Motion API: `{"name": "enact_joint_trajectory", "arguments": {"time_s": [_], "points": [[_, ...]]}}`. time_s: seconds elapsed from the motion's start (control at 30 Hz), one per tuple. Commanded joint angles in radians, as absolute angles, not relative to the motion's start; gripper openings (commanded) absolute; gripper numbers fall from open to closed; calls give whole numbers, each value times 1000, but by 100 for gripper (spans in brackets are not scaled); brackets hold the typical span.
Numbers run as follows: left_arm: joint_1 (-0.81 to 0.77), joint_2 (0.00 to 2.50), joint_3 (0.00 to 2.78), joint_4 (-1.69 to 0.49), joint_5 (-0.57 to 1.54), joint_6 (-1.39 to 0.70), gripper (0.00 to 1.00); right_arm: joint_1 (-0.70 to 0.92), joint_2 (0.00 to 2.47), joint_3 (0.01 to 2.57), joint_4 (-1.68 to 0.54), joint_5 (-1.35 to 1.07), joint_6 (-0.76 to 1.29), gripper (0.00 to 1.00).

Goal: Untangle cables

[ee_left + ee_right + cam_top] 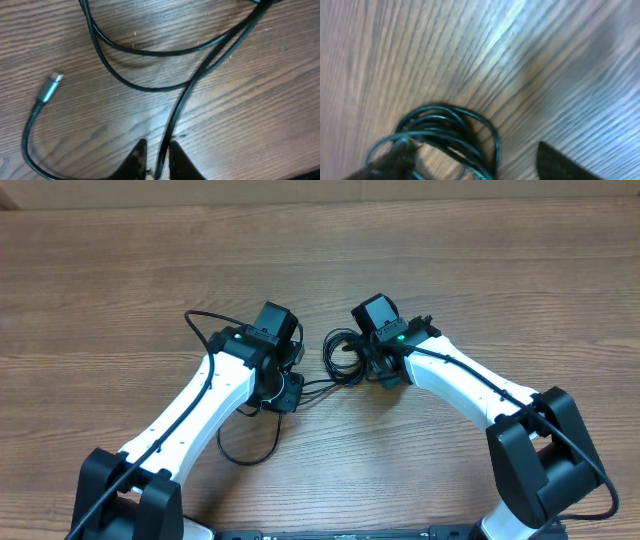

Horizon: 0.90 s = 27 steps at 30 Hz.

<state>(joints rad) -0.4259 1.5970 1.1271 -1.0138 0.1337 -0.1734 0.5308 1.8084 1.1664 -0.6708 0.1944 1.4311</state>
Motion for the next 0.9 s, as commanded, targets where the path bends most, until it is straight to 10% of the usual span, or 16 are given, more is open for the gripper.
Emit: {"name": "enact_joint_trajectory", "arguments": {"time_s": [0.0,0.2,0.4,0.63,0.87], "points": [[-425,1613,1146,-1008,123,-157,25,528,1794,1177,-696,235,1309,84],[-425,1618,1146,-953,123,-172,50,528,1794,1177,-767,235,1248,91],[-426,1631,1145,-885,124,-298,52,528,1794,1177,-780,245,1248,93],[-427,1697,1145,-849,143,-383,9,528,1794,1177,-784,270,1248,48],[-427,1831,1145,-813,202,-382,9,528,1794,1177,-789,291,1248,34]]}}
